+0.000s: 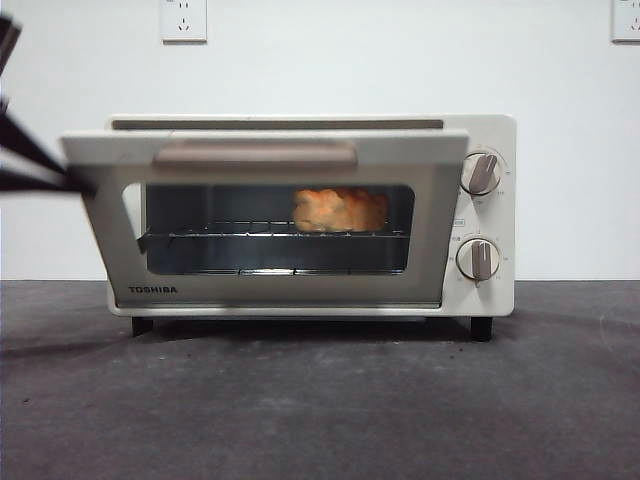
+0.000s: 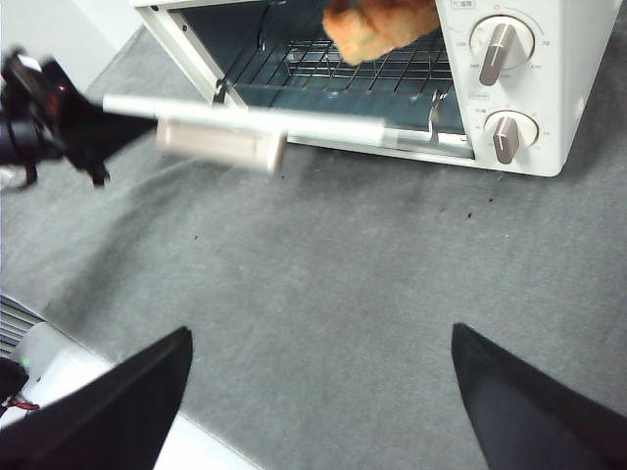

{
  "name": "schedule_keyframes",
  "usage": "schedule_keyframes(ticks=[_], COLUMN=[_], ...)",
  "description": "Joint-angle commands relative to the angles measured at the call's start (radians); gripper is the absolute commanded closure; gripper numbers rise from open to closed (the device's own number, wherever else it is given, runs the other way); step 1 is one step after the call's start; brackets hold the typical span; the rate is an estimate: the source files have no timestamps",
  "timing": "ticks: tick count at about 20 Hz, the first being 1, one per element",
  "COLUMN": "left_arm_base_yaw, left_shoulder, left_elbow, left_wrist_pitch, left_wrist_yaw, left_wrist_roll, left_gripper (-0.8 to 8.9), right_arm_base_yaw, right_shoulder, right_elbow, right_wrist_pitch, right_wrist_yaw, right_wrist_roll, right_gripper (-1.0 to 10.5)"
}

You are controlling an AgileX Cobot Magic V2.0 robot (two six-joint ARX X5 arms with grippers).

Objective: The left arm flap open the oven, the right arm pick bread and place it into oven, the left arm flap close the oven

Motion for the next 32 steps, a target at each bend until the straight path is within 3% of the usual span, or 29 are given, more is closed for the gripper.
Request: schedule_keyframes(ticks=[1, 8, 18, 21, 25, 28, 32], left_arm_base_yaw=[-0.001, -0.001, -0.006, -0.033, -0.113, -0.190, -0.265], left_shoulder=[0.012, 0.048, 0.057, 0.049, 0.035, 0.007, -0.060], left_elbow=[0.058, 0.157, 0.311, 0.393, 0.528, 0.604, 0.648], left_wrist_pitch=[0.011, 0.013, -0.048, -0.220, -0.547, -0.705, -0.773], left_wrist_yaw=[-0.025, -0.068, 0.077, 0.076, -0.031, -0.112, -0.126], left_wrist_roll=[-0.003, -0.003, 0.079, 0.220, 0.534, 0.725, 0.822], left_gripper=[8.05, 8.05, 8.04, 8.03, 8.04, 8.04, 8.04], right_arm_base_yaw=[0.006, 0.006, 0.006, 0.006, 0.006, 0.006, 0.006], right_shoulder=[0.002, 0.002, 0.002, 0.002, 0.002, 0.002, 0.002], right_elbow=[0.007, 0.007, 0.007, 0.009, 0.029, 0.056, 0.100], right_wrist_pitch=[0.014, 0.014, 0.016, 0.016, 0.014, 0.014, 0.014], right_wrist_yaw=[-0.001, -0.001, -0.001, 0.000, 0.002, 0.004, 0.014], right_wrist_roll=[0.010, 0.010, 0.001, -0.019, -0.063, -0.120, -0.178], right_gripper=[5.2, 5.2, 5.2, 5.2, 5.2, 5.2, 5.2])
